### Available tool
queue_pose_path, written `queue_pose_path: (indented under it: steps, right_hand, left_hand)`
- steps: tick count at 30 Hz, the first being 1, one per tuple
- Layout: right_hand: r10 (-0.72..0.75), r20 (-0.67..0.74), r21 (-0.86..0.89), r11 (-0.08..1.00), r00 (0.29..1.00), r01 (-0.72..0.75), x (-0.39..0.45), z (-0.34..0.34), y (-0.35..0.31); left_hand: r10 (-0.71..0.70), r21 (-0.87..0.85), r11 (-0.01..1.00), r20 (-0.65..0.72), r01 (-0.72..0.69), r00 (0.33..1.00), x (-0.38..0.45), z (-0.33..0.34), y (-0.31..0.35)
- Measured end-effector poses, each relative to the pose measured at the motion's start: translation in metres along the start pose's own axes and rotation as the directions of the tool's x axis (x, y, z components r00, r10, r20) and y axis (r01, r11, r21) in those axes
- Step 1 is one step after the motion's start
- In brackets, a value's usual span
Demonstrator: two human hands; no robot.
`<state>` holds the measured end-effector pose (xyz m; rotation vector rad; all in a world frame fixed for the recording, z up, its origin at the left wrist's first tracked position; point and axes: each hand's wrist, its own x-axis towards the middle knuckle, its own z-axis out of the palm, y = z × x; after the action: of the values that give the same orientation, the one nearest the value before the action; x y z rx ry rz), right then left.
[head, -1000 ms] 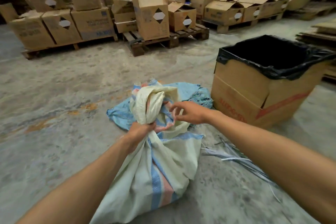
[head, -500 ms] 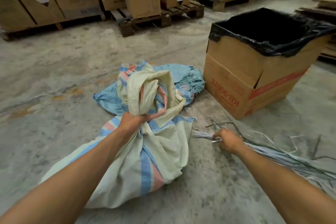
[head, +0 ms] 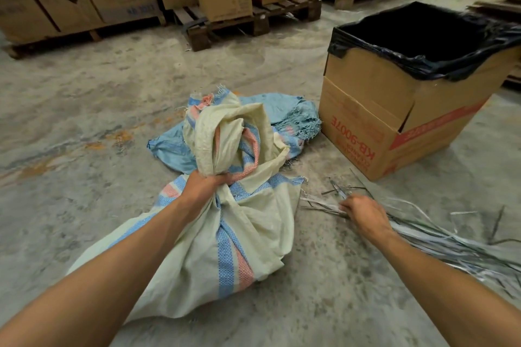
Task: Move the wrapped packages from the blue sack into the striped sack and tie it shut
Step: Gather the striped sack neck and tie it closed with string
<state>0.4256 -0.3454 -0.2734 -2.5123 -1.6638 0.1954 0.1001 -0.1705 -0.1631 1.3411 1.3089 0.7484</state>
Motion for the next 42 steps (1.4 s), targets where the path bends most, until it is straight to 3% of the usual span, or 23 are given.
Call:
queue_pose_path:
  steps: [5,10,13,17,21,25,27,31,38,42]
  right_hand:
    - [0.009,-0.223,0.14,0.99,0.975,0.023,0.003,-0.04,-0.013]
    - [-0.003,-0.246,0.189,0.981,0.969,0.051,0.025,-0.085,-0.031]
    - [-0.092,-0.137,0.384,0.913,0.986,0.138,0.039,-0.13,-0.065]
    - [-0.283,0.024,0.392,0.885,0.959,0.251,0.055,-0.169,-0.139]
    - [-0.431,0.18,0.532,0.799,0.884,0.281,0.052,-0.211,-0.234]
    - [-0.459,0.426,0.436,0.859,0.779,0.268,0.046,-0.24,-0.291]
    - [-0.454,0.458,0.462,0.856,0.764,0.232,0.047,-0.246,-0.313]
    - [-0.495,0.345,0.447,0.834,0.798,0.324,0.047,-0.253,-0.353]
    - [-0.436,0.132,0.45,0.826,0.89,0.338,0.053,-0.216,-0.369]
    - [-0.345,0.008,0.622,0.736,0.938,0.266,0.056,-0.197,-0.373]
  left_hand:
    - [0.021,-0.029,0.999,-0.022,-0.021,1.0,-0.002,-0.008,0.002]
    - [0.06,-0.161,0.985,-0.045,-0.067,0.997,-0.015,-0.028,0.021]
    - [0.009,-0.316,0.949,-0.011,-0.012,1.0,-0.021,-0.05,0.04]
    - [-0.019,-0.438,0.898,0.044,0.036,0.999,-0.027,-0.085,0.061]
    - [-0.005,-0.491,0.871,0.015,0.012,1.0,-0.039,-0.109,0.072]
    - [-0.015,-0.538,0.84,0.098,0.066,0.995,-0.048,-0.125,0.074]
    - [0.014,-0.536,0.839,0.192,0.093,0.981,-0.053,-0.134,0.075]
    - [0.008,-0.463,0.88,0.236,0.105,0.972,-0.06,-0.147,0.077]
    - [0.101,-0.301,0.944,-0.122,-0.134,0.987,-0.052,-0.164,0.072]
    - [0.208,-0.189,0.953,-0.157,-0.237,0.965,-0.06,-0.158,0.078]
